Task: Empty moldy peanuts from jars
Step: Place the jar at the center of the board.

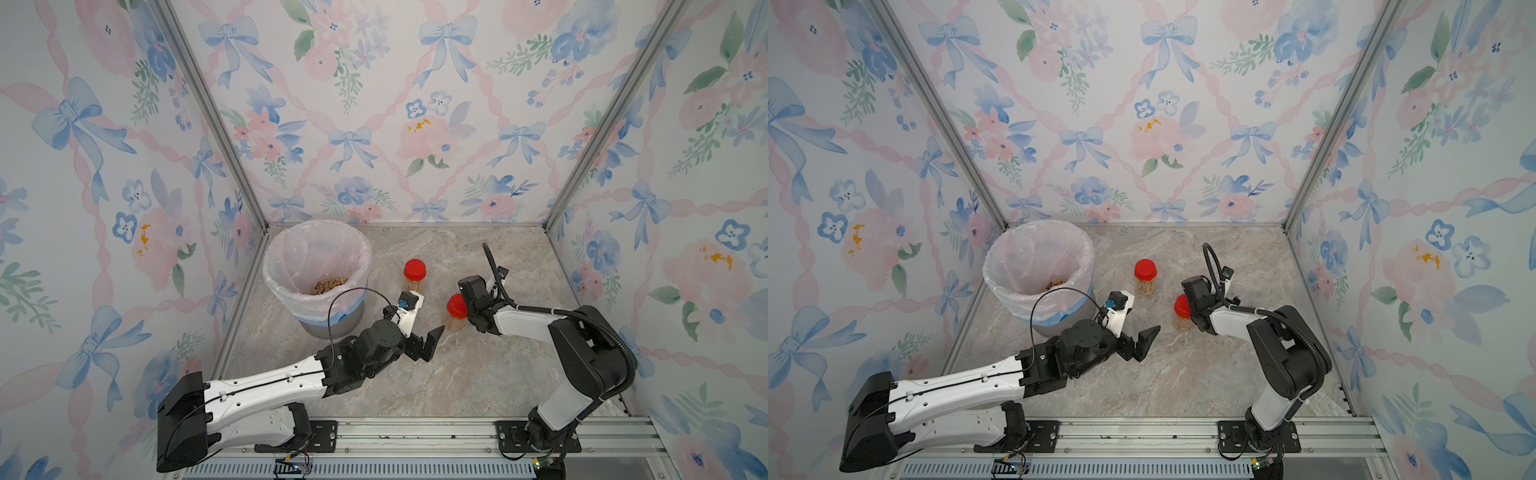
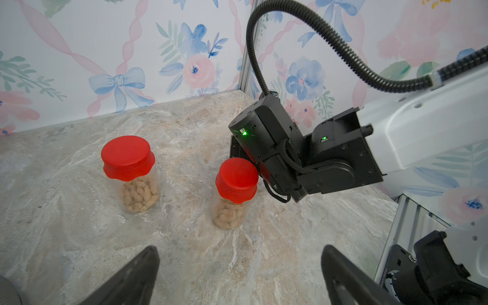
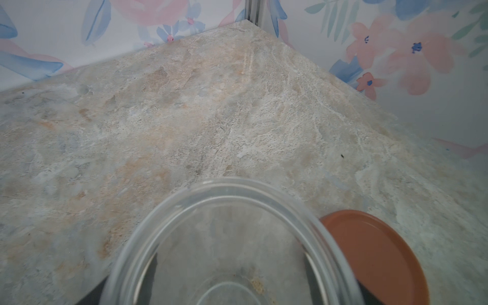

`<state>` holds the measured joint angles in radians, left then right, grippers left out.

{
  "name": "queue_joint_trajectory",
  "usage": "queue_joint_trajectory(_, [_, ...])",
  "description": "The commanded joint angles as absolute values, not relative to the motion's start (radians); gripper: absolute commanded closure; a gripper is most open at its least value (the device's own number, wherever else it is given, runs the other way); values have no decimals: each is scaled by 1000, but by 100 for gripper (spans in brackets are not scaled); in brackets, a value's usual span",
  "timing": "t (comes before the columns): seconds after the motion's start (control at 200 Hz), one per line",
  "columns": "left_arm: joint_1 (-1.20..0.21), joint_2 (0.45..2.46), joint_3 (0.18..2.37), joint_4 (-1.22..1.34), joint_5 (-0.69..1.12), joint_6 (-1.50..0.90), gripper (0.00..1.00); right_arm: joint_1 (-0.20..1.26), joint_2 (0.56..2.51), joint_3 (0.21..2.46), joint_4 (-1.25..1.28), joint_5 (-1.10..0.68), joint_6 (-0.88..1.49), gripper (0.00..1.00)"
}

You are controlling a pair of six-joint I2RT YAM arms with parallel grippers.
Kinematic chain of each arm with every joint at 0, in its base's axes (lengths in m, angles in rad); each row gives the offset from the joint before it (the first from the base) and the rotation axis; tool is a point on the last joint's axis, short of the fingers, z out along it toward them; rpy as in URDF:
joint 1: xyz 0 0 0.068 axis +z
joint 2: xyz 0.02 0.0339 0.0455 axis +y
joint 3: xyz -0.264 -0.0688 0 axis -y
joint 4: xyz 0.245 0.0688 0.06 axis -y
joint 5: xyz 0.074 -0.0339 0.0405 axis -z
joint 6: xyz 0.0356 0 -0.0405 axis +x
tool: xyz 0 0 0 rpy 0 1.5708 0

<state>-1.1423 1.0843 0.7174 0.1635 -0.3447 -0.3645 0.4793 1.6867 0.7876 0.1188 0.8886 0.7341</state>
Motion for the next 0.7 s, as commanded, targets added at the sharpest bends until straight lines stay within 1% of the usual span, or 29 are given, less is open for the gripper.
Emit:
queue_joint_trajectory(0.0, [-1149, 1063, 703, 187, -361, -373, 2, 487, 1705, 757, 82, 907, 767, 49])
queue_joint_trajectory(0.31, [-1152, 1088, 710, 195, -356, -370, 2, 494, 1720, 703, 142, 902, 755, 42])
queue_joint_trajectory(0.43, [-1155, 1092, 713, 198, -351, -367, 2, 501, 1703, 693, 121, 903, 765, 38])
queue_joint_trajectory(0.555, [-1160, 1087, 713, 199, -351, -362, 2, 519, 1708, 690, 105, 908, 785, 37])
queue_joint_trajectory(0.695, [-1162, 1083, 713, 199, -346, -361, 2, 549, 1724, 720, 48, 930, 804, 31])
